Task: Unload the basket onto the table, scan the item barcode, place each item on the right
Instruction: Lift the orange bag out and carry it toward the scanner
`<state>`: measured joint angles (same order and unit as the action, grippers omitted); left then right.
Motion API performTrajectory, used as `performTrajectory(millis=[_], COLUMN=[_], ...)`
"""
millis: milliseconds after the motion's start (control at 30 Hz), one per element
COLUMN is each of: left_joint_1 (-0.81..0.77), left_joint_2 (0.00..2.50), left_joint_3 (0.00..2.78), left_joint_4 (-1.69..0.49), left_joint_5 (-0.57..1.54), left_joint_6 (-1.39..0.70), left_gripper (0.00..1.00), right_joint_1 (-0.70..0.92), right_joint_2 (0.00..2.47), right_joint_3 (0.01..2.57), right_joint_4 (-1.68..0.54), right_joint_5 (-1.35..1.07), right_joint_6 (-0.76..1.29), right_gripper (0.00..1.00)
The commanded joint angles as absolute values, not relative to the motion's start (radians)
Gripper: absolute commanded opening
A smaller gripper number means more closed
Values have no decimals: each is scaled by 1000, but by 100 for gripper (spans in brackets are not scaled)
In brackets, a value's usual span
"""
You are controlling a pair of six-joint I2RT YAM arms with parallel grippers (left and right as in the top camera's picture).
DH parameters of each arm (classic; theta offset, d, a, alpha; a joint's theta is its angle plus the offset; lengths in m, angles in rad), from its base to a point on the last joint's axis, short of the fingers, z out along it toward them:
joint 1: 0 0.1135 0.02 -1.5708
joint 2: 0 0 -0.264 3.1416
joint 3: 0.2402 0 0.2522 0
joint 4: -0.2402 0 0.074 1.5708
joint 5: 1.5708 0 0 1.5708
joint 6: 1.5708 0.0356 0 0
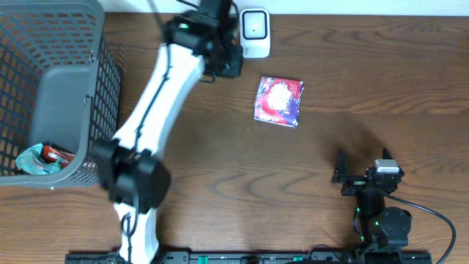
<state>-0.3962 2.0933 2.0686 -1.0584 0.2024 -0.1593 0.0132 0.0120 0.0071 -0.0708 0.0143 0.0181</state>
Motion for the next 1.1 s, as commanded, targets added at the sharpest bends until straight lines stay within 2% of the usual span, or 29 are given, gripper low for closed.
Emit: performTrajectory(millis=[0, 300, 367, 400, 467, 700, 733, 833, 900, 967, 1067], left_joint_1=[-424, -514, -535, -545, -566, -635, -637, -627, -607, -579, -532], left_joint_2=[2188, 2333, 2346, 2350, 2357, 2355, 2353, 2329, 2297, 2249, 2160], left_joint_3=[2065, 2065, 2065, 2064, 2064, 2068, 2071, 2075, 2077, 2077, 2077], left_joint_4=[-1074, -1087, -1082, -1081, -1079, -1053, -1054, -1059, -1063, -1066, -1072], left_joint_5=[145, 146, 146, 146, 153, 299, 296, 268, 244, 221, 219], left_joint_6=[-140, -258, -265, -268, -271, -271, -271, -271, -271, -270, -271], left_gripper=[8, 10, 13, 22, 32, 32, 41, 76, 84, 96, 98], right_joint_1=[6, 6, 6, 6, 6, 6, 6, 6, 6, 6, 6], right_joint_2=[7, 7, 7, 7, 7, 7, 7, 7, 7, 7, 7], right_joint_3=[6, 6, 6, 6, 6, 6, 6, 5, 6, 6, 6], right_joint_4=[-75, -75, -75, -75, -75, -75, -75, -75, -75, -75, -75], right_joint_5=[9, 9, 9, 9, 9, 9, 9, 9, 9, 9, 9], right_joint_6=[31, 31, 31, 31, 31, 31, 31, 31, 31, 31, 31], right_gripper=[99, 99, 99, 99, 99, 99, 99, 99, 99, 99, 99])
